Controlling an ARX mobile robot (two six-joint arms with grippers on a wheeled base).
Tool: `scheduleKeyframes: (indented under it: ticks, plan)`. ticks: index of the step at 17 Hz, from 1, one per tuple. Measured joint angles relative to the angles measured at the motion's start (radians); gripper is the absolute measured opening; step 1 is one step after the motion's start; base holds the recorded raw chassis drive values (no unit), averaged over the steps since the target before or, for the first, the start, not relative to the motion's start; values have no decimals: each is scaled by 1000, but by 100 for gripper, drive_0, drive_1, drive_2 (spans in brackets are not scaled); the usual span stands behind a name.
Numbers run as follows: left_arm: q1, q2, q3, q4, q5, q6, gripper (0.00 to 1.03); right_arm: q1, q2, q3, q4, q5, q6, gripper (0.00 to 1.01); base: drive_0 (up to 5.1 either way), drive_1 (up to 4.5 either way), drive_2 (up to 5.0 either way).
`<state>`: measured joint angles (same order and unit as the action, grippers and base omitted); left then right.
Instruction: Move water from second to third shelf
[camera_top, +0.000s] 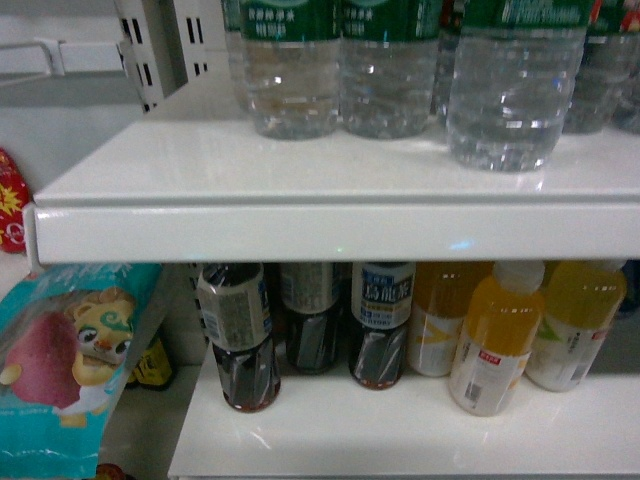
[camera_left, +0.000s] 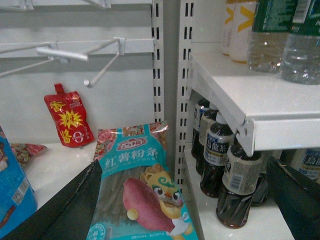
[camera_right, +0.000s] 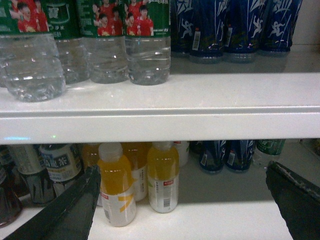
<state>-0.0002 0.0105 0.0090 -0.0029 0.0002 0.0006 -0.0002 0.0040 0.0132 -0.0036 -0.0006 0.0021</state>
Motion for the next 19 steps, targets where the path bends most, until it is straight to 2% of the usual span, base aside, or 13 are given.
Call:
scheduleKeyframes:
  ticks: [19]
  plan:
    - [0,0,0,-2,-1,0,98,0,0,0,-2,0,-3,98,0,0,0]
